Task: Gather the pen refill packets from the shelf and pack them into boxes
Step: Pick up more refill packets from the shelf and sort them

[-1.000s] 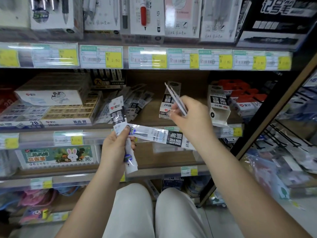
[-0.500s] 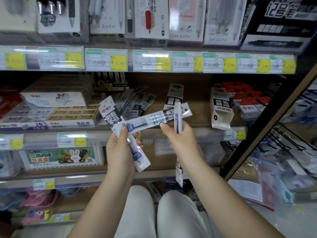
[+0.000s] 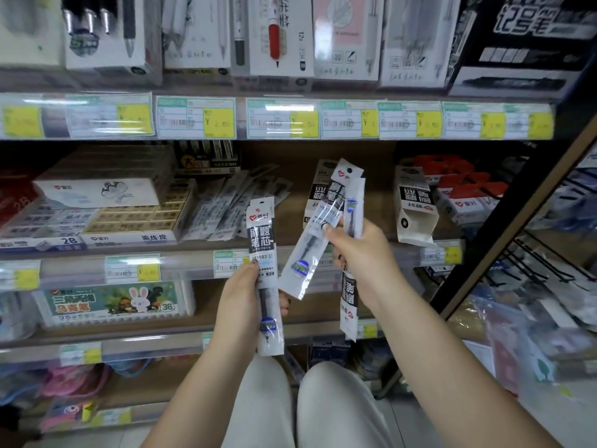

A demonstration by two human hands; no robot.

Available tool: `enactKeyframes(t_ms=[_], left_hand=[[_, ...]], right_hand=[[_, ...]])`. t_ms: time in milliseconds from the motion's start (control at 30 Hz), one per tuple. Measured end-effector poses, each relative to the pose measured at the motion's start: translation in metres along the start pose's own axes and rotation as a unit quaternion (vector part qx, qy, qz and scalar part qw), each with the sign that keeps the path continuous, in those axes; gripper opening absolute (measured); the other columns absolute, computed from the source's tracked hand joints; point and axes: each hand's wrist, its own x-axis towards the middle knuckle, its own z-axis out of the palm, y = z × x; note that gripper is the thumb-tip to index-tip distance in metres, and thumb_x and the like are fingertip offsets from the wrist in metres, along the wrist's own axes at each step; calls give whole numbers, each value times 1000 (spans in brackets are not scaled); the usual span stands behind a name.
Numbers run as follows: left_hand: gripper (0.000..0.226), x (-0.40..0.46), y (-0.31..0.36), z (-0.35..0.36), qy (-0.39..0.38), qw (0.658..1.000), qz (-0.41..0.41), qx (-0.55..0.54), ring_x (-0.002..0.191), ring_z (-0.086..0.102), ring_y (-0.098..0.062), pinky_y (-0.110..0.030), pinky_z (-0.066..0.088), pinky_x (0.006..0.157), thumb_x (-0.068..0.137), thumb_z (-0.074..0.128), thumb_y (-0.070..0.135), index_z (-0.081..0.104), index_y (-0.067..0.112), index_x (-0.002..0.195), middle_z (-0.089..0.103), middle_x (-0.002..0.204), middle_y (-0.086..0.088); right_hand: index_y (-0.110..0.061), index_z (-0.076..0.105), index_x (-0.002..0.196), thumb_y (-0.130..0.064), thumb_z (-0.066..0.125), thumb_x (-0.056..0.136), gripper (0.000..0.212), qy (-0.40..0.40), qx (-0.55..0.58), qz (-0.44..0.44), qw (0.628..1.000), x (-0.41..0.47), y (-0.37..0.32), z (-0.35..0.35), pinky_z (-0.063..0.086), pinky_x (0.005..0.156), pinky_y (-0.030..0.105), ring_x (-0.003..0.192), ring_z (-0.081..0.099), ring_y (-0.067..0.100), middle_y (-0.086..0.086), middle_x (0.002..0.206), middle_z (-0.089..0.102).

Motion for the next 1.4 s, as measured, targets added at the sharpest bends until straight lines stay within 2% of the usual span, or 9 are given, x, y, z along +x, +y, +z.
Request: enactKeyframes(t_ms=[100,167,267,367,600,733,967,1100,1400], left_hand=[[31,0,-2,-3,24,996,61,59,68,64,-17,-34,51,70,100,41,22,64,18,81,71,71,2],[28,-3,-2,-1,17,995,71,72,77,67,-17,-38,51,77,99,44,24,67,19,85,73,80,1],[23,-5,-1,2,4,993,83,87,78,69,-19,-41,52,78,98,47,25,68,18,91,75,85,-3],[22,-7,0,1,7,991,97,87,86,70,-24,-43,52,81,98,49,24,70,21,90,75,90,-4],[19,-2,-5,0,34,987,129,91,83,70,-21,-39,53,76,96,52,23,71,20,93,75,89,-4],[21,-2,-8,1,31,983,153,96,85,71,-20,-37,54,75,98,50,23,70,19,98,75,91,-3],[21,-2,-12,3,13,979,170,111,89,70,-20,-43,54,84,98,47,17,68,19,97,74,93,-1],[21,0,-13,1,23,979,172,102,91,69,-24,-51,53,87,98,48,18,69,20,94,74,92,-3],[22,0,-9,-2,-3,978,181,106,93,69,-26,-56,50,90,98,49,24,70,21,94,74,94,-3]], right_hand=[[-7,62,100,-15,64,88,14,-92,-36,27,995,-3,1,0,43,55,24,60,47,11,7,80,55],[-11,62,101,-19,65,87,17,-136,-86,29,986,-7,2,4,47,60,25,66,51,13,5,83,58],[-20,61,92,-19,66,87,6,-155,-135,-5,979,-12,4,11,47,61,30,66,52,14,4,78,57],[-23,58,81,-15,66,86,12,-152,-152,-33,976,-13,6,16,44,57,31,59,49,13,3,72,56],[-23,54,75,-15,66,85,17,-119,-148,-44,981,-15,13,25,45,66,32,64,53,14,5,75,60],[-28,59,81,-19,65,86,12,-114,-123,-14,986,-17,17,29,53,72,35,74,63,14,-7,76,63],[-27,66,88,-12,64,86,15,-127,-53,32,990,-25,13,31,42,53,12,59,60,-7,-16,72,67],[-21,67,96,-10,64,85,15,-118,-21,56,991,-26,12,33,42,50,16,64,62,3,-6,84,70],[-22,67,90,-6,64,86,16,-106,9,41,993,-25,11,32,44,54,21,63,63,5,-3,83,71]])
